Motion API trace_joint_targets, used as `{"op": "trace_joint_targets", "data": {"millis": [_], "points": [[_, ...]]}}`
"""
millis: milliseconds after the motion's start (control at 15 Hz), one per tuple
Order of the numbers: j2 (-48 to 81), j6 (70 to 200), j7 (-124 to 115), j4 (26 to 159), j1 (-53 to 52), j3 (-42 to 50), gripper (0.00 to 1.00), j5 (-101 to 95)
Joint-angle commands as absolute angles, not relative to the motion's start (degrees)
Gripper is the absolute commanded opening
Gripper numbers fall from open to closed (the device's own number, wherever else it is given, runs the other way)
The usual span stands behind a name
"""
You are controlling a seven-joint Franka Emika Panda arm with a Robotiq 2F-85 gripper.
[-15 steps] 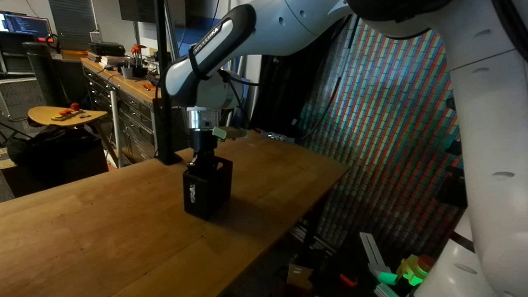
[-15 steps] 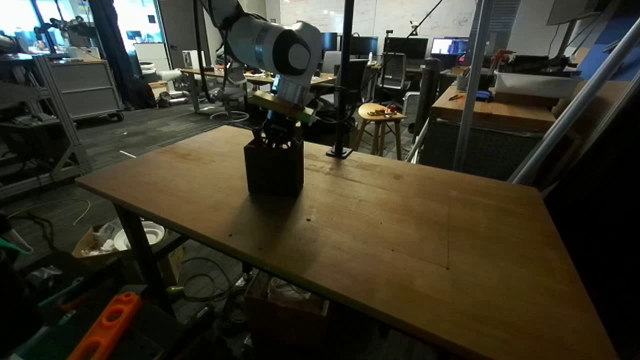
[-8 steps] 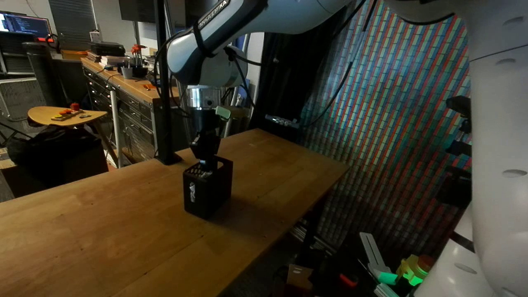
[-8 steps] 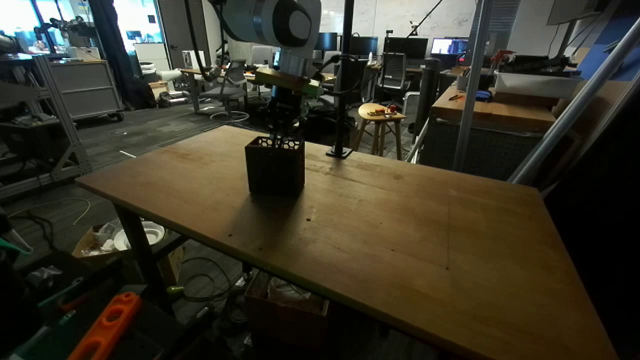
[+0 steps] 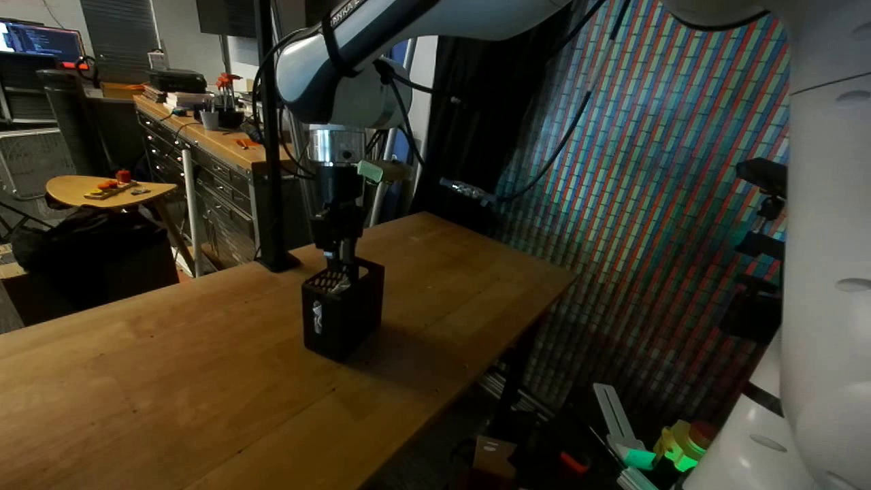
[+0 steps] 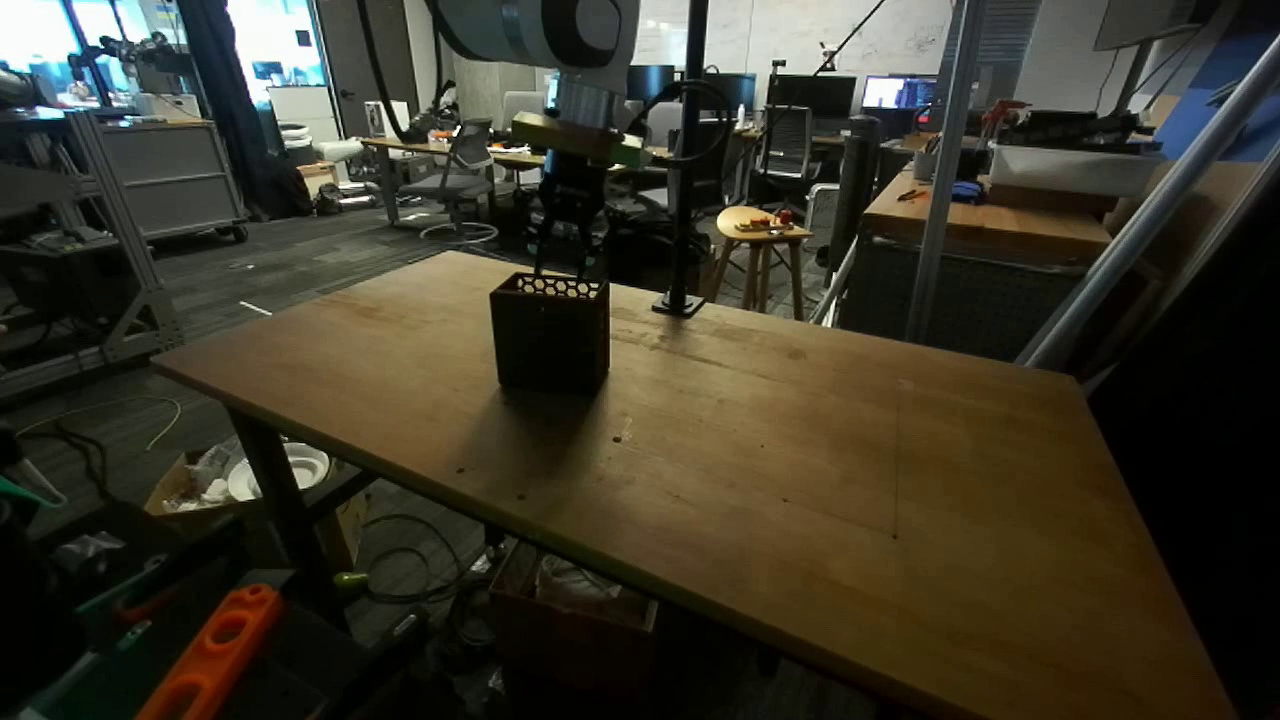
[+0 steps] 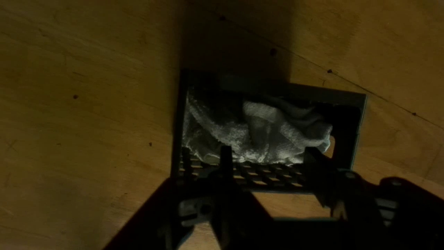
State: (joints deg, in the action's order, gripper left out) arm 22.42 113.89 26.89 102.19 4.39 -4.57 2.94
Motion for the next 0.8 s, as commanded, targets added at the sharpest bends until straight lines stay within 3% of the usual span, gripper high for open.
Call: {"op": "trace_joint_targets", "data": {"millis": [0, 200, 267, 333, 400, 733], "points": [[22.7, 114.1, 29.1, 102.1, 4.7, -4.6, 0.61, 3.6], [23.4, 114.5, 30.2, 102.3, 5.1, -4.7, 0.46, 4.1], [23.7, 114.6, 30.6, 102.2, 5.2, -4.7, 0.47, 4.2], [24.0, 114.7, 31.0, 102.2, 5.4, -4.8, 0.39, 4.3], [24.4, 114.8, 31.5, 102.2, 5.6, -4.8, 0.46, 4.4], [26.0, 115.4, 33.9, 102.5, 6.7, -5.0, 0.46, 5.5]]}}
